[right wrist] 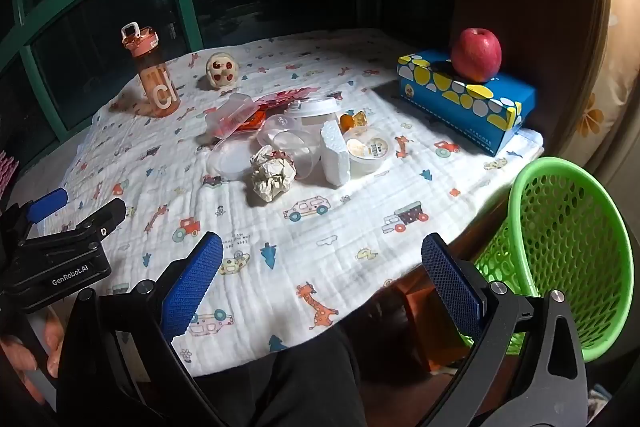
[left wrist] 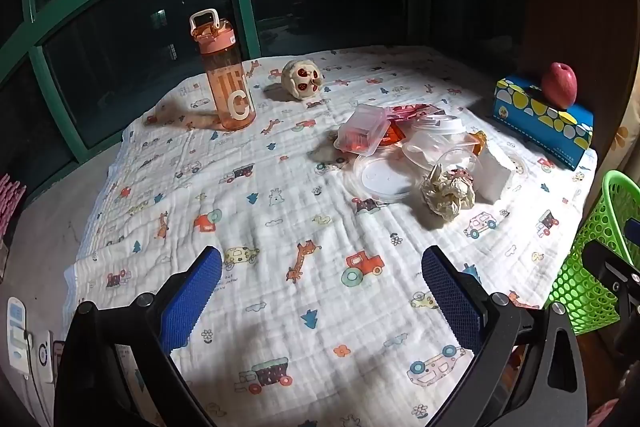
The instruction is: Collect trash
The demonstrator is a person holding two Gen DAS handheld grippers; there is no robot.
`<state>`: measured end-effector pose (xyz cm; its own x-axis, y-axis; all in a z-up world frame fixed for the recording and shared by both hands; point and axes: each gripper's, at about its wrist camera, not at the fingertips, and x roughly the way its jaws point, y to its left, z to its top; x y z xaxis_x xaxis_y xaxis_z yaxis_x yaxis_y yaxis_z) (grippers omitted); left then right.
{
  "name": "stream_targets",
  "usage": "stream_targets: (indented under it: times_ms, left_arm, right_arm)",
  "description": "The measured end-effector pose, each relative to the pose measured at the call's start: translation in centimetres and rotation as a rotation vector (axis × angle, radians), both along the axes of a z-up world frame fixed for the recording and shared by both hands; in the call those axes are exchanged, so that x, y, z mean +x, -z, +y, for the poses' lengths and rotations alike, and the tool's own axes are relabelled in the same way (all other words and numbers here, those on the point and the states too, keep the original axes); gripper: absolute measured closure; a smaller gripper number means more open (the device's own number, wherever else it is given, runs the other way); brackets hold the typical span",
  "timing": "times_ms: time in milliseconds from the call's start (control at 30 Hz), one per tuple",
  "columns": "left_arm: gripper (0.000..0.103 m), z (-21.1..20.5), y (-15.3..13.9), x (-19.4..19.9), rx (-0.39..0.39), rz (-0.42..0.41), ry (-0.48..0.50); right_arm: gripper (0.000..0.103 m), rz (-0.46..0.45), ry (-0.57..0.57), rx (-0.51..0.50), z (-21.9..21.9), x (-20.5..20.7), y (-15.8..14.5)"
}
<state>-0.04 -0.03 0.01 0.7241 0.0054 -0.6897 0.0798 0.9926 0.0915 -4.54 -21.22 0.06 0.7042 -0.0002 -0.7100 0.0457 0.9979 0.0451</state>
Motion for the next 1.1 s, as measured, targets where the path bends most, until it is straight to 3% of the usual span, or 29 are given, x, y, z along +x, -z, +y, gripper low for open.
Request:
stream_targets:
  times_ms: [1100]
  left_arm:
    - [0.006,0.9,-0.5,0.5,-0.013,-0.013,-0.013]
  right_arm:
    - [0.005,-0.021,-0.008,-0.001,0.0,0.1,-0.6]
